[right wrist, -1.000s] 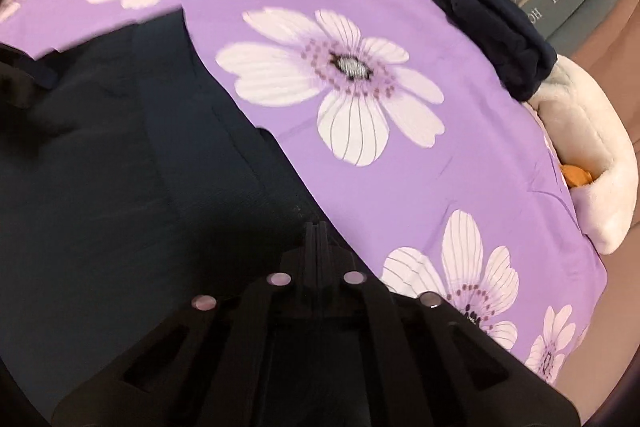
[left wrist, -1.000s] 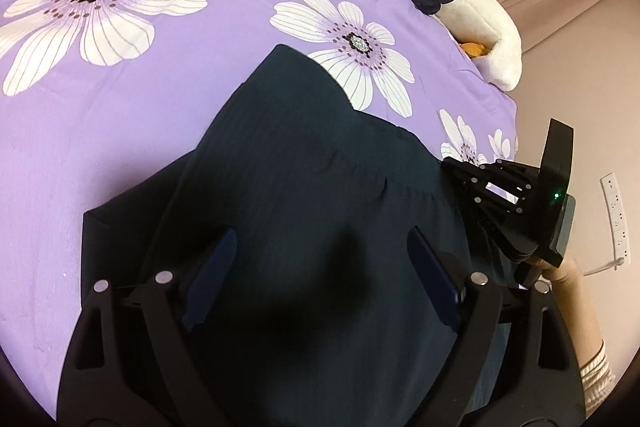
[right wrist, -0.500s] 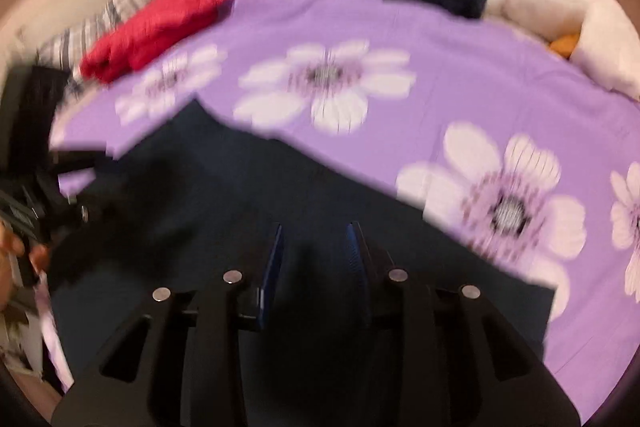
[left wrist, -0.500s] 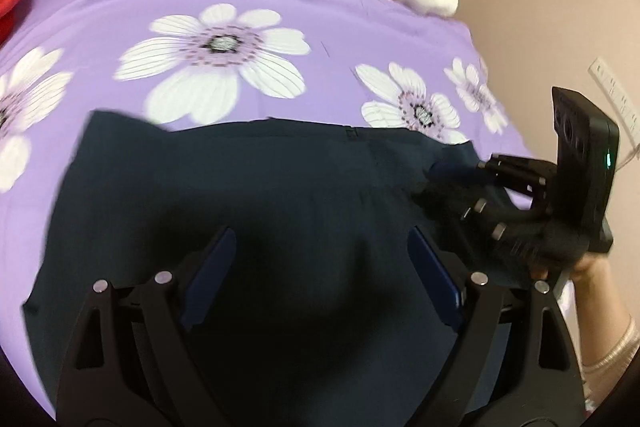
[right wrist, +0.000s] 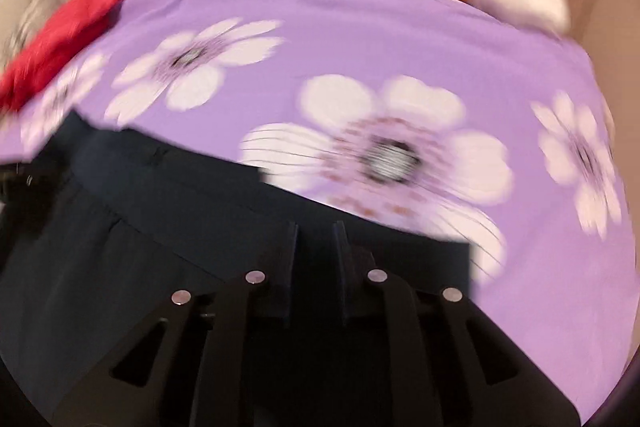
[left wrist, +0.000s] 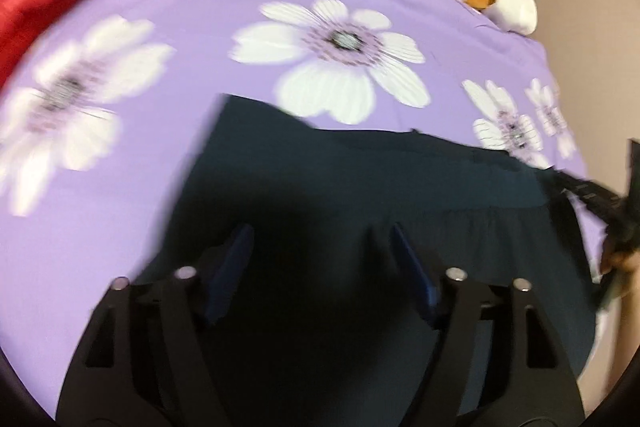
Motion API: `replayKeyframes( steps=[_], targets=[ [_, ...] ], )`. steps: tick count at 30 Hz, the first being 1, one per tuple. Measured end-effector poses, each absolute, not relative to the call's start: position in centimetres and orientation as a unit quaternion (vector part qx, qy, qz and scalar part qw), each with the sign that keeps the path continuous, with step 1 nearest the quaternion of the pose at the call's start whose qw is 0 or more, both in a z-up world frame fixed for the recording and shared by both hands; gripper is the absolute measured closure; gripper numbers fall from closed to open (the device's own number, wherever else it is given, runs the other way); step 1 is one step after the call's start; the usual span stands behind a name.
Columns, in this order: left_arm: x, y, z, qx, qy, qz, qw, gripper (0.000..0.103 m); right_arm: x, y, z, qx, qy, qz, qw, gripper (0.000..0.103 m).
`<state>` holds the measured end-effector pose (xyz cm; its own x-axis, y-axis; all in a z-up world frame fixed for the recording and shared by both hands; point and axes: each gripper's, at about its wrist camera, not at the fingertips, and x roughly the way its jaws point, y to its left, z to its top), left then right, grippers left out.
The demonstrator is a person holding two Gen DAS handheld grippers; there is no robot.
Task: Fold large clothes
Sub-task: 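Lay the held hem onto the jacket body with both grippers, then press the folded jacket flat with both grippers and open them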
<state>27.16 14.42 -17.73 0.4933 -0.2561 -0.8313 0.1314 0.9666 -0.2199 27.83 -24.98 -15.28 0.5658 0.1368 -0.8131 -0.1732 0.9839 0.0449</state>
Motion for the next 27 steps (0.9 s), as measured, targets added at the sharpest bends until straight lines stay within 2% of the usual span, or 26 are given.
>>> replayKeyframes(
  steps=[2, 6, 9, 12, 18, 22, 27],
  targets=[
    [25.4, 15.2, -16.5, -0.056, 0.480, -0.129, 0.866, 0.022, 26.0, -26.3, -14.3, -0.004, 0.450, 0.085, 0.889, 0.066],
    [21.6, 15.3, -15.7, -0.052, 0.467, -0.172, 0.866, 0.022, 21.2, -27.0, -13.1, 0.015, 0.446, 0.110, 0.888, 0.065],
    [19.0, 15.1, -17.6, -0.042, 0.485, -0.180, 0.855, 0.022, 17.8, -26.2, -14.5, 0.009, 0.466, 0.135, 0.875, 0.061],
    [17.2, 15.8, -19.8, -0.033, 0.496, -0.168, 0.851, 0.022, 15.9, -25.6, -17.1, -0.024, 0.488, 0.121, 0.864, 0.061],
    [15.0, 18.7, -19.5, -0.051, 0.495, -0.141, 0.856, 0.022, 15.0, -28.6, -17.6, -0.005, 0.482, 0.072, 0.873, 0.061],
    [13.4, 20.1, -18.3, -0.076, 0.491, -0.111, 0.860, 0.022, 13.5, -30.7, -15.9, 0.008, 0.473, 0.010, 0.881, 0.061],
    [11.6, 17.1, -15.8, -0.074, 0.455, -0.130, 0.878, 0.017, 9.8, -28.9, -12.8, 0.027, 0.423, 0.044, 0.905, 0.056]
  ],
)
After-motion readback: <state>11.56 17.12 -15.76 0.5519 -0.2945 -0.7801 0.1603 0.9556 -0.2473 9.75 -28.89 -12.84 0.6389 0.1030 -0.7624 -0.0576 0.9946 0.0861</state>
